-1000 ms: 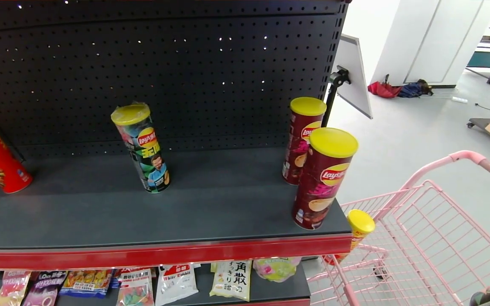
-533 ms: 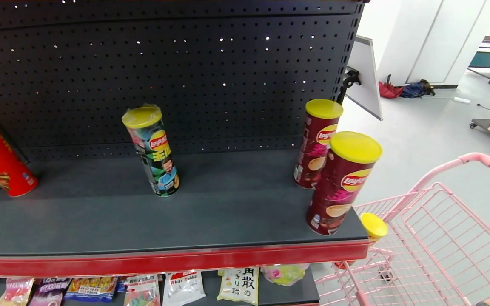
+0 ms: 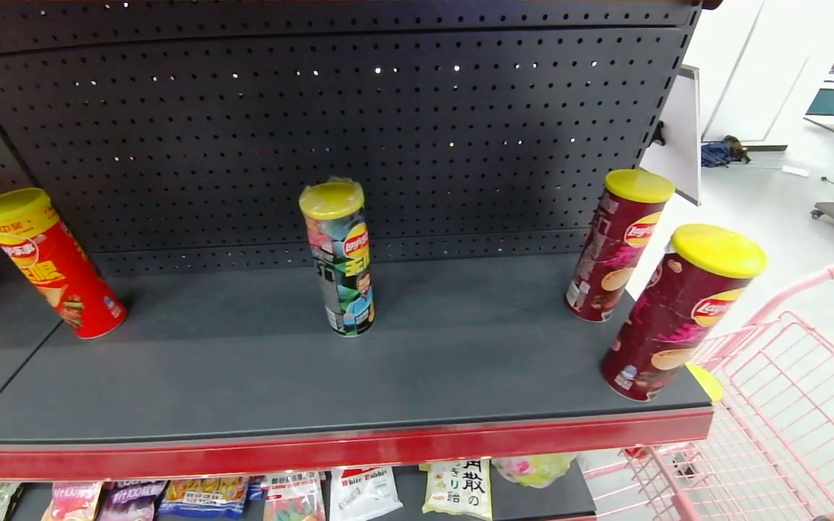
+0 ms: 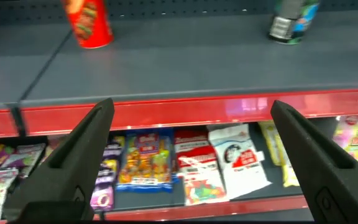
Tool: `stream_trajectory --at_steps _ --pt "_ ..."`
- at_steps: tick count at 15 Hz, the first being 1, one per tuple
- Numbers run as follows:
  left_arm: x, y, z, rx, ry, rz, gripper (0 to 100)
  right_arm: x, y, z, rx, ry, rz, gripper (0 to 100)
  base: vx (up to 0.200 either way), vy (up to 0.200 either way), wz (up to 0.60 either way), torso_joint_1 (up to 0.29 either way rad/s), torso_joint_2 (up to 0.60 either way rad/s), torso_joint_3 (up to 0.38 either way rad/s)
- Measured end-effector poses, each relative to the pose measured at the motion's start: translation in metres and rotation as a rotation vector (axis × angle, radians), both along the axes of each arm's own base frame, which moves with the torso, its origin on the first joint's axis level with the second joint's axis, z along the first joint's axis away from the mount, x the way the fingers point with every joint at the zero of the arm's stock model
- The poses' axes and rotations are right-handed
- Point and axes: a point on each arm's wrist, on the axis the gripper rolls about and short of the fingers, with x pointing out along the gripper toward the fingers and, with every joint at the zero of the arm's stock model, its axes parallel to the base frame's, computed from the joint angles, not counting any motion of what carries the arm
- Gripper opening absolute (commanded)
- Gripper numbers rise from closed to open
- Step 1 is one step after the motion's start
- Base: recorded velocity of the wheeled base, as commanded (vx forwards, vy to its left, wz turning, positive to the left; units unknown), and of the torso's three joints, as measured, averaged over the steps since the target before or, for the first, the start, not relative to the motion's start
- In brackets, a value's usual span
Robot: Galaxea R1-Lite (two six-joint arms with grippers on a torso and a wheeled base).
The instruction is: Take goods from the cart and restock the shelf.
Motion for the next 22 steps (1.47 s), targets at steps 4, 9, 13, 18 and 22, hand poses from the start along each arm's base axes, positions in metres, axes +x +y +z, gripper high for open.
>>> stream_trajectory --at_steps 4,9,13,18,22 --pt "0.000 0.000 0.000 0.000 0.000 0.000 100 0.000 0.000 0.000 -0.001 0.005 0.000 0 0.000 0.200 0.00 0.002 0.00 0.002" --pt "0.000 0.000 0.000 -0.001 0.000 -0.001 100 0.001 0.000 -0.004 0.001 0.014 0.014 0 0.000 0.040 0.00 0.000 0.00 0.000" --pt "0.000 0.000 0.000 -0.003 0.001 -0.002 100 -0.002 0.001 -0.005 0.015 -0.027 0.057 0 0.000 0.000 0.00 0.000 0.00 0.000" --pt "0.001 -0.001 0.007 0.016 0.004 -0.079 100 -0.011 0.000 -0.022 0.033 -0.063 0.158 0 0.000 0.000 0.00 0.000 0.00 0.000" --pt "0.006 -0.004 0.090 -0.038 -0.048 -0.244 100 -0.011 0.001 -0.023 0.040 -0.058 0.210 0 0.000 0.000 0.00 0.000 0.00 0.000"
